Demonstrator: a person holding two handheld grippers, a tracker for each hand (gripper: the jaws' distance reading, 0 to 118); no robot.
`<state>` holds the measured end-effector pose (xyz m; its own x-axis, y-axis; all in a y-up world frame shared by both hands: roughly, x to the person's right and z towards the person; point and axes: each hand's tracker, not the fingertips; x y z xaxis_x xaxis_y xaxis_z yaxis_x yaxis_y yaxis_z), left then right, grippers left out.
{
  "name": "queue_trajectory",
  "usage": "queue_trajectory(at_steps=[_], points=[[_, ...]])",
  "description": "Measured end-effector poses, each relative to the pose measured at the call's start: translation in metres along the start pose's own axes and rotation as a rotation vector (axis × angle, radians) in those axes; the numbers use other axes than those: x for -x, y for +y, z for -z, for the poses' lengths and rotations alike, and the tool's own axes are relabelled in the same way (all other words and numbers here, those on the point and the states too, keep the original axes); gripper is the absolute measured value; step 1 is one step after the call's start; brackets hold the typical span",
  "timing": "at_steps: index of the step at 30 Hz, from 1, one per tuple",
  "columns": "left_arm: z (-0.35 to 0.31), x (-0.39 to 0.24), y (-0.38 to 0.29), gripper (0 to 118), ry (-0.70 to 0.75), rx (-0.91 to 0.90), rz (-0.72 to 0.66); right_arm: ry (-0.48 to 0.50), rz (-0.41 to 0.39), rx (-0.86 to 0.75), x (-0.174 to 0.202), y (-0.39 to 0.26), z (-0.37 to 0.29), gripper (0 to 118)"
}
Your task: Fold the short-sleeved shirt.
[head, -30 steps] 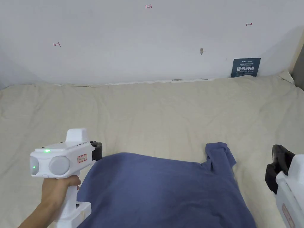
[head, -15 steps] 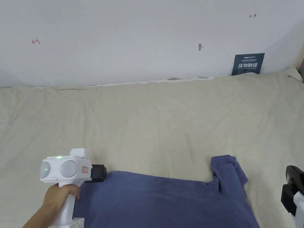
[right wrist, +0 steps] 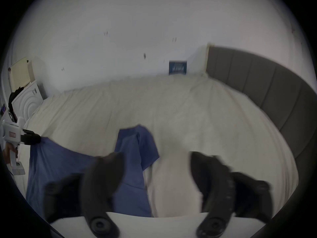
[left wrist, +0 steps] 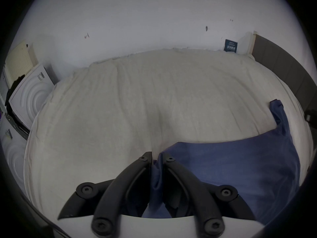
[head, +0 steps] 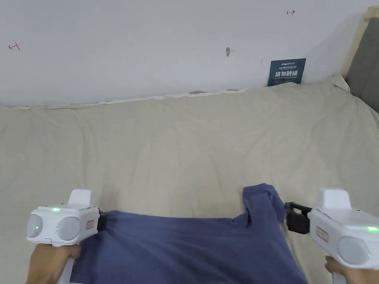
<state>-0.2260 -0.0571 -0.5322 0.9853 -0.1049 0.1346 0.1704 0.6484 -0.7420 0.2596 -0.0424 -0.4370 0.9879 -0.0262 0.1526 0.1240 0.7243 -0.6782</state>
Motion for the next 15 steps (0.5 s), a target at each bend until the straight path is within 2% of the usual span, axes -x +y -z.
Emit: queue_trajectory(at_steps=[1,2,4,7,8,11,12,13,14,15], points=[[-0.005,0.003,0.000,11,-0.005,-0.002,-0.004,0.012,0.012,0.040,0.002,0.001,0.013,102],[-0.010,0.006,0.000,11,-0.018,-0.007,-0.016,0.021,0.008,0.092,0.004,0.003,0.026,109],[-0.006,0.013,-0.002,10,-0.019,-0.012,-0.026,0.020,-0.007,0.129,0.012,0.001,0.045,107],[-0.010,0.010,-0.002,10,-0.027,-0.023,-0.010,0.018,-0.085,0.191,0.029,-0.005,0.069,104],[-0.022,0.006,0.002,10,-0.028,-0.033,0.006,0.026,-0.102,0.206,0.035,-0.008,0.075,98],[-0.027,0.003,0.003,10,-0.035,-0.041,0.019,0.050,-0.105,0.266,0.043,-0.020,0.096,62],[-0.023,0.002,0.003,10,-0.040,-0.043,0.019,0.031,-0.117,0.260,0.047,-0.025,0.098,59],[-0.022,0.001,0.002,10,-0.042,-0.043,0.019,0.013,-0.133,0.190,0.046,-0.030,0.093,49],[-0.024,0.002,0.001,10,-0.041,-0.046,0.017,0.014,-0.138,0.200,0.046,-0.031,0.091,25],[-0.025,0.002,0.001,10,-0.047,-0.044,0.011,0.017,-0.149,0.191,0.047,-0.031,0.088,7]])
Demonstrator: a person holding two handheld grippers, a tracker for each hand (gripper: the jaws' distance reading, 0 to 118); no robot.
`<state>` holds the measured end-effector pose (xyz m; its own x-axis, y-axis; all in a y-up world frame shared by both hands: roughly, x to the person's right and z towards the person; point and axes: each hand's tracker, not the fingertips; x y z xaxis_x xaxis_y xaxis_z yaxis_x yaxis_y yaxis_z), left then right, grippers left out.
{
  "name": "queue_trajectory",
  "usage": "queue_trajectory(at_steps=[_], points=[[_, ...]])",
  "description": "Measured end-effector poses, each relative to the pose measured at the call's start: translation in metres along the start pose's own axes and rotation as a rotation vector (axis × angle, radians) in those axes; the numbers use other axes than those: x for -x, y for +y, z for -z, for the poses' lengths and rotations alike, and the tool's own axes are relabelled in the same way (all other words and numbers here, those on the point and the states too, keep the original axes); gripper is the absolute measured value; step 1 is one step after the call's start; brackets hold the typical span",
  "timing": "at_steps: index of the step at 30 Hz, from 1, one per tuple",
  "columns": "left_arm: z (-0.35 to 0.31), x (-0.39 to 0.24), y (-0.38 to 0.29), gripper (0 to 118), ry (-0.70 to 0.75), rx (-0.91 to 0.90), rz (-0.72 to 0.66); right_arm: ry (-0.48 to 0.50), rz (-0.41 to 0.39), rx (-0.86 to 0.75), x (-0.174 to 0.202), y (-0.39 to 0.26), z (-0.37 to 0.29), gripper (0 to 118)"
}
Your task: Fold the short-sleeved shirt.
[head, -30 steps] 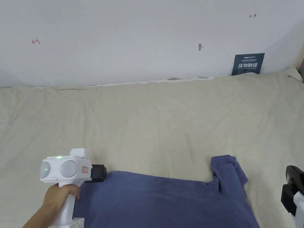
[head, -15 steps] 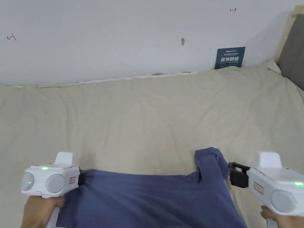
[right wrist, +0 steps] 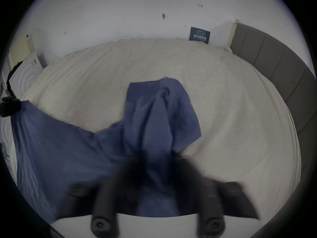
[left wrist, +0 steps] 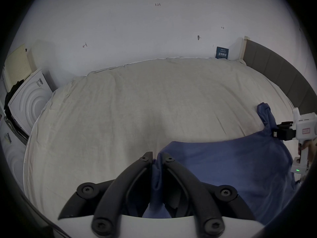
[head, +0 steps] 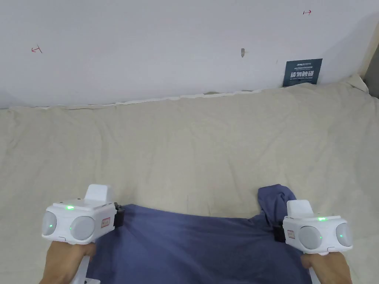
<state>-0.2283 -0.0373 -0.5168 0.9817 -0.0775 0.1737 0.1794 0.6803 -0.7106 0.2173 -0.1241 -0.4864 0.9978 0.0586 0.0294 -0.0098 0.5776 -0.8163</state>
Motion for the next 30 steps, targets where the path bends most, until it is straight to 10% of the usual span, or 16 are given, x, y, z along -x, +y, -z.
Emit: queue_trajectory(at_steps=[16,30], points=[[-0.116,0.007,0.024,9,0.014,-0.200,-0.084,0.014,-0.028,-0.354,-0.011,0.038,-0.178,6],[-0.273,0.040,0.181,9,0.156,-0.603,-0.069,0.036,-0.045,-0.873,-0.014,0.185,-0.373,6]])
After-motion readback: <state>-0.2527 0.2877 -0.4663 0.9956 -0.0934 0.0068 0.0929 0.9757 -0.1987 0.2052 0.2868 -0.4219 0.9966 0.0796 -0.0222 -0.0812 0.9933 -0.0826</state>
